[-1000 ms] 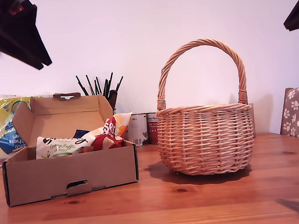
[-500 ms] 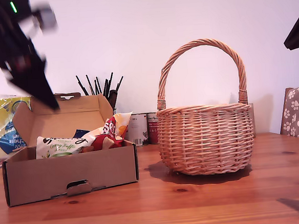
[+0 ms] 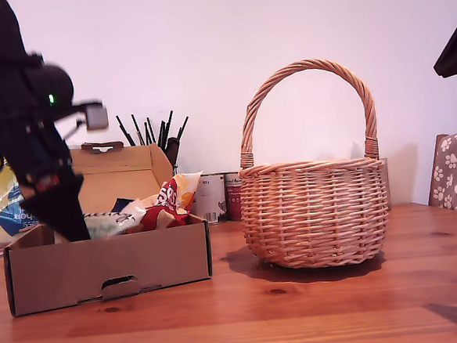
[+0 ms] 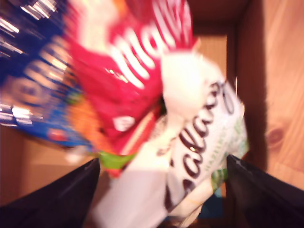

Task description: Move the bags of Easter eggs from the cardboard box on the left into the woven basket on the right side.

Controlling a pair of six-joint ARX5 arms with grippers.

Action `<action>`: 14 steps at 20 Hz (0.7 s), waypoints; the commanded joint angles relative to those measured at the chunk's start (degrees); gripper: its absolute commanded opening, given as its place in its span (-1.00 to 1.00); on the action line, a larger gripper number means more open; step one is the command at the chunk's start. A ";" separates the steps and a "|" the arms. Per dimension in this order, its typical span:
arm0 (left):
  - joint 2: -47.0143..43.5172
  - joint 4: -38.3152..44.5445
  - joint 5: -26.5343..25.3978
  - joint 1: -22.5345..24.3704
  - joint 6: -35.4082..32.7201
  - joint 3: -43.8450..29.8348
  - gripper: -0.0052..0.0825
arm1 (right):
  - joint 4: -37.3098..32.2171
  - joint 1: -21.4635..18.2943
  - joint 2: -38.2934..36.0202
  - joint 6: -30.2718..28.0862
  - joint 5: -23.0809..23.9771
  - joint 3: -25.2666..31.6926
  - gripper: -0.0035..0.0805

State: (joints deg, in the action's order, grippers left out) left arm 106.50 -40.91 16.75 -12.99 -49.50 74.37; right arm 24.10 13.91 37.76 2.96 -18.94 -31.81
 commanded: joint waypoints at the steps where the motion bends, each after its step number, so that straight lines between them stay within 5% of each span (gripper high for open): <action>1: 2.16 0.50 -0.11 -0.02 0.24 -0.68 0.90 | -0.15 -0.04 -0.04 0.02 0.02 1.05 -0.94; 5: 2.60 3.34 -2.19 -0.02 3.39 -0.63 0.77 | -0.22 -0.04 -0.04 0.02 0.04 1.05 -0.94; 10: 2.58 1.42 -4.76 -0.15 6.14 -0.61 -0.32 | -0.24 -0.04 -0.04 0.02 0.04 1.05 -0.94; 14: 2.54 0.63 -4.81 -0.13 8.33 -0.42 -0.44 | -0.22 -0.04 -0.04 0.02 0.02 1.05 -0.94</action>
State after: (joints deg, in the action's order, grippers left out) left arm 107.35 -40.27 12.71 -13.47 -42.00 74.37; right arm 24.10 13.91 37.76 2.96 -18.92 -31.81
